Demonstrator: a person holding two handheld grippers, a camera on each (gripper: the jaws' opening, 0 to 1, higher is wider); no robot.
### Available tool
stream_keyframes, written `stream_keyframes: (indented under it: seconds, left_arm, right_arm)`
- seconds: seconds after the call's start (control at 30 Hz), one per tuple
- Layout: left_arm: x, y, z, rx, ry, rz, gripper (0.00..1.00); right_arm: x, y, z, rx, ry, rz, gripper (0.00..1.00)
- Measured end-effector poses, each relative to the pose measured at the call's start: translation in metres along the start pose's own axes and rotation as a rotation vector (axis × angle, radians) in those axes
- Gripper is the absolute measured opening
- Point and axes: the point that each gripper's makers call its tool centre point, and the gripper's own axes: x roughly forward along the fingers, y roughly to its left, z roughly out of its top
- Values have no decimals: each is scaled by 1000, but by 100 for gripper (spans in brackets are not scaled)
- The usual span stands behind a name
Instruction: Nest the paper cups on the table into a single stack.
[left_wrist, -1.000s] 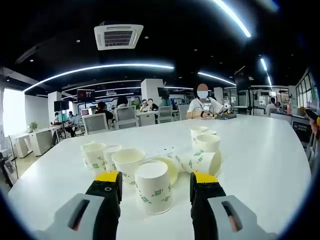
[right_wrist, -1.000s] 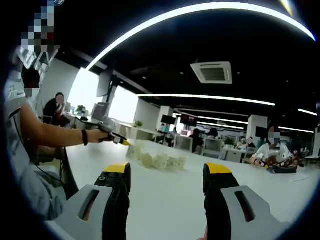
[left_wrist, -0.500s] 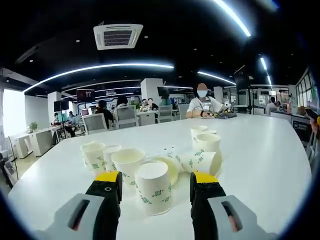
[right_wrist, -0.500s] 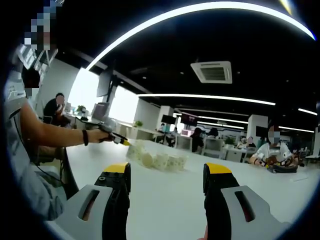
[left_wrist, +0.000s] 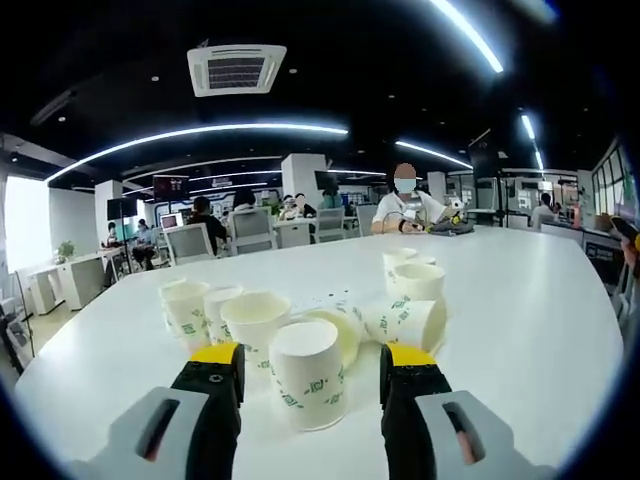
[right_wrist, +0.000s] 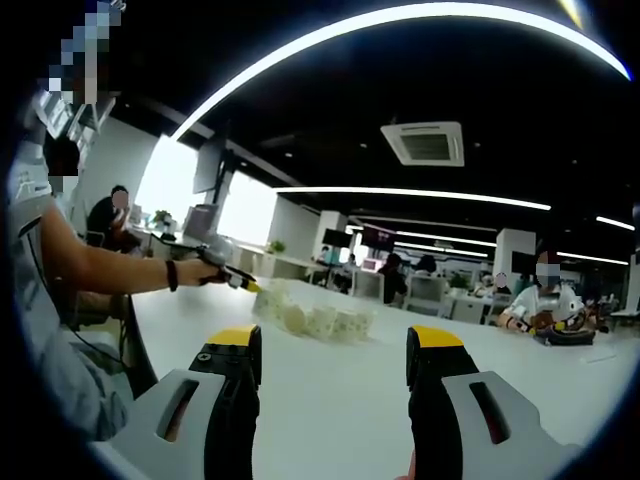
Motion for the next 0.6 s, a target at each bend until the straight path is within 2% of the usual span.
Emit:
stream_keyframes:
  seconds: [0.23,0.3,0.37,0.5,0.6]
  left_arm:
    - [8,-1,-3,-9,8,-4,58]
    - [6,-12,-6,-9,13,-7,59]
    - [7,-14,-9,-9,20,-9,59]
    - [12,-11,-10,-16,26,-6,58]
    - [16,-1,-11,-16,28,0,58]
  right_arm:
    - [0,-1,0,1,-1,-2,61]
    - [0,-1,0,0,-1,-1,61]
    - [0,-1,0,1,-1,-2,61]
    - [-1,-2,0,1,-3,-3,61]
    - [-1,-3,0,2,-2,-4,61]
